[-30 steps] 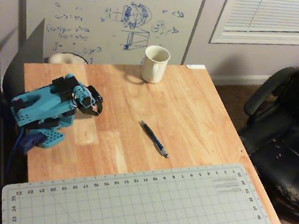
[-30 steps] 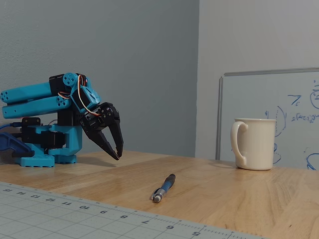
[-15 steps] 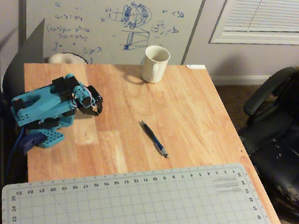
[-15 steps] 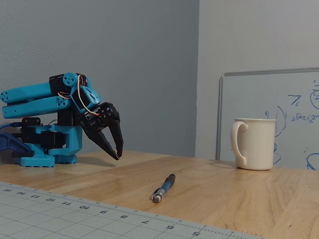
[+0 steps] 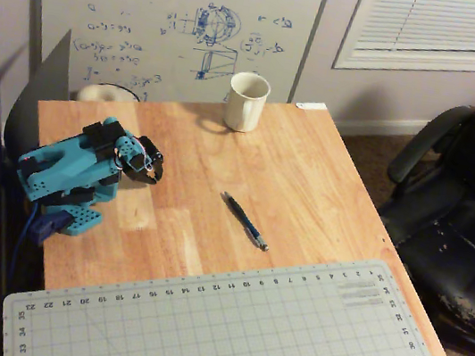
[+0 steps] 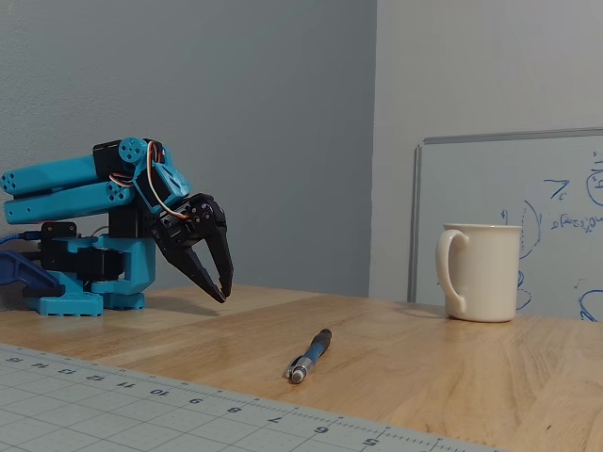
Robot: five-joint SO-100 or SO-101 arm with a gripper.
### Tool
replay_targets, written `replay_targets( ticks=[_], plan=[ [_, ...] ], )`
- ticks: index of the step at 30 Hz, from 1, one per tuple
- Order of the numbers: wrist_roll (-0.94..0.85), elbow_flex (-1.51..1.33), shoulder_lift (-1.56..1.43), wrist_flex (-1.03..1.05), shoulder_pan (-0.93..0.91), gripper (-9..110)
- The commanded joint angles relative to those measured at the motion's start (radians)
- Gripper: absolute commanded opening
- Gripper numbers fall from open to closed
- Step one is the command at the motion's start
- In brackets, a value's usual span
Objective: Touch the pen.
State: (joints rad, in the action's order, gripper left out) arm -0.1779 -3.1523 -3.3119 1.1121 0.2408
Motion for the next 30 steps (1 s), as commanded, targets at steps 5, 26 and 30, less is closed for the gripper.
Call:
replay_targets(
  ticks=[5, 26, 30],
  plan=[
    [0.003, 0.014, 0.008, -0.002, 0.0, 1],
    [0.005, 0.273, 0.172, -0.017, -0.011, 1],
    [0.005, 0.422, 0.36, -0.017, -0.011, 1]
  ],
)
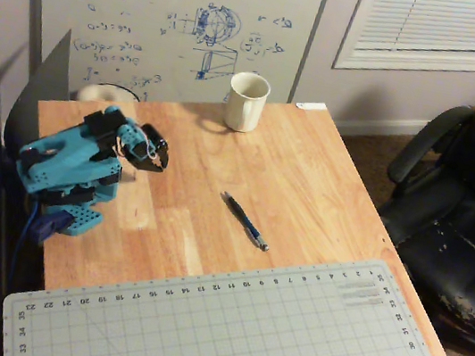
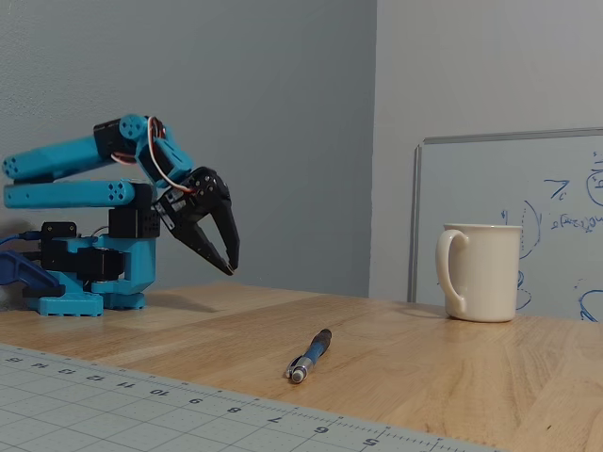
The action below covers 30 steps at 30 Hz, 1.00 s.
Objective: Touch the pen.
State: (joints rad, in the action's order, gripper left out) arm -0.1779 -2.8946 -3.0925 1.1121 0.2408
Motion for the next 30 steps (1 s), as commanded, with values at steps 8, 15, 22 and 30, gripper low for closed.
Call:
replay_targets(
  ticks=[8, 15, 22, 30],
  plan=[
    [-0.011, 0.509, 0.529, -0.017, -0.115, 1],
    [-0.012, 0.805, 0.851, -0.017, -0.169, 1],
    [-0.012, 1.097, 1.164, -0.017, -0.227, 1],
    [-0.012, 1.381, 1.5, -0.017, -0.302, 1]
  ],
)
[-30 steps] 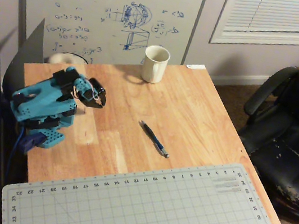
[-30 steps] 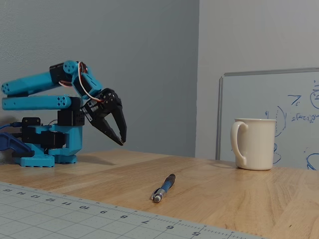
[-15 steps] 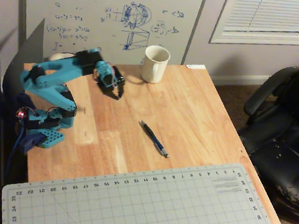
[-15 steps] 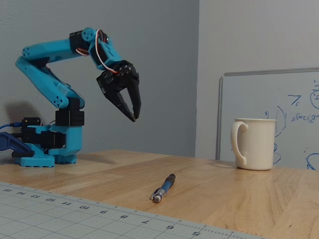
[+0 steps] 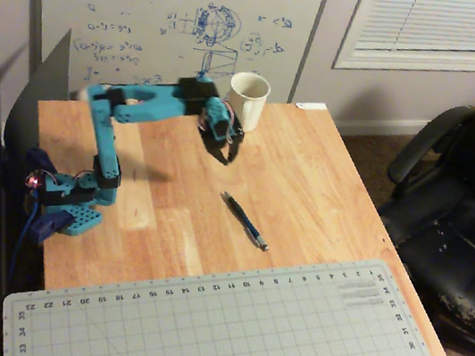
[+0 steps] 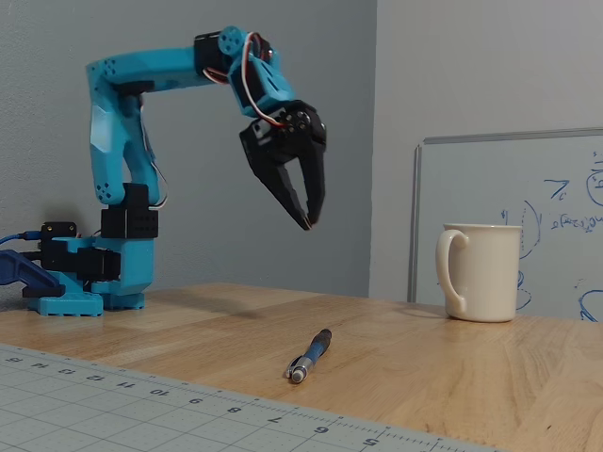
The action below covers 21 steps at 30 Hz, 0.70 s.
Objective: Touch the pen.
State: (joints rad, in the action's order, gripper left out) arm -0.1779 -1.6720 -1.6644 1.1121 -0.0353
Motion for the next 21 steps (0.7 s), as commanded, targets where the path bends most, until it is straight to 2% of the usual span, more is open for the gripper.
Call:
replay_targets(
  ticks=[1, 8, 21],
  plan=[
    [-0.012, 0.19, 0.106, -0.017, -0.031, 1],
    [-0.012, 0.354, 0.287, -0.009, -0.06, 1],
    [-0.011, 0.383, 0.449, -0.011, -0.078, 1]
  ],
)
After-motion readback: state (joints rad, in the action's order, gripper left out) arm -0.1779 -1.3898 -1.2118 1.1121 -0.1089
